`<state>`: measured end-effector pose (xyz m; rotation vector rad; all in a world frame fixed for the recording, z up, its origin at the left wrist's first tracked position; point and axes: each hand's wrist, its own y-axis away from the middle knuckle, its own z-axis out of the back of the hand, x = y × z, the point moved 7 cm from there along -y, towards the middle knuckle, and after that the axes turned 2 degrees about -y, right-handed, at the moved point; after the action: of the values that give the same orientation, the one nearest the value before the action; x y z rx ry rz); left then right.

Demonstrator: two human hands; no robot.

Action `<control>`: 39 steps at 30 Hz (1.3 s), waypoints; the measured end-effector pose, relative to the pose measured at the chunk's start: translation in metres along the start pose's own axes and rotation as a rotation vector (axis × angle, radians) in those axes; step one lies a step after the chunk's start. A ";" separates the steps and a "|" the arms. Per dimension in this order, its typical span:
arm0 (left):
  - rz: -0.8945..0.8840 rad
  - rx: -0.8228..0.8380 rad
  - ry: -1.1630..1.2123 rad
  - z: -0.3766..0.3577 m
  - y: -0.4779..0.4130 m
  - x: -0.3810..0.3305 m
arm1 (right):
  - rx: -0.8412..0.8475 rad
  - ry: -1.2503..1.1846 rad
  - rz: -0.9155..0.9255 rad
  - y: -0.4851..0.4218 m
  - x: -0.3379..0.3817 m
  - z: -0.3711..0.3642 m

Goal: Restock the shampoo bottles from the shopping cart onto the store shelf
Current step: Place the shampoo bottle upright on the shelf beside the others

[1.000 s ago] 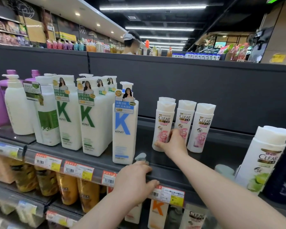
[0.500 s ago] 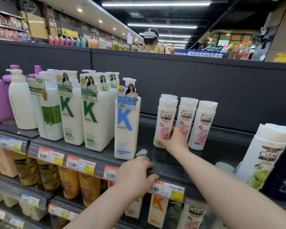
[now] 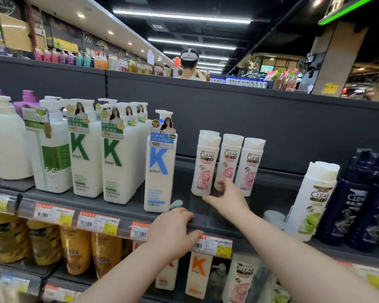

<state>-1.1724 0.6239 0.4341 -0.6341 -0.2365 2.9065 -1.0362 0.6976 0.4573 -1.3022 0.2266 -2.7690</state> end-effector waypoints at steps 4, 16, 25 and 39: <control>-0.021 -0.029 0.136 0.012 0.003 -0.001 | -0.067 0.013 -0.011 0.036 -0.003 0.015; -0.272 0.176 0.174 -0.072 0.062 -0.054 | -0.271 0.160 -0.216 0.216 -0.070 0.077; -0.578 0.506 0.146 -0.170 0.147 -0.207 | -0.529 0.228 -0.703 0.433 -0.173 0.174; -1.033 0.755 0.071 -0.283 0.373 -0.507 | -0.822 0.169 -1.097 0.741 -0.285 0.326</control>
<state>-0.6416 0.1996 0.3129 -0.3148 0.4144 1.7587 -0.6008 -0.0296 0.3242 -1.6910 1.0279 -3.9473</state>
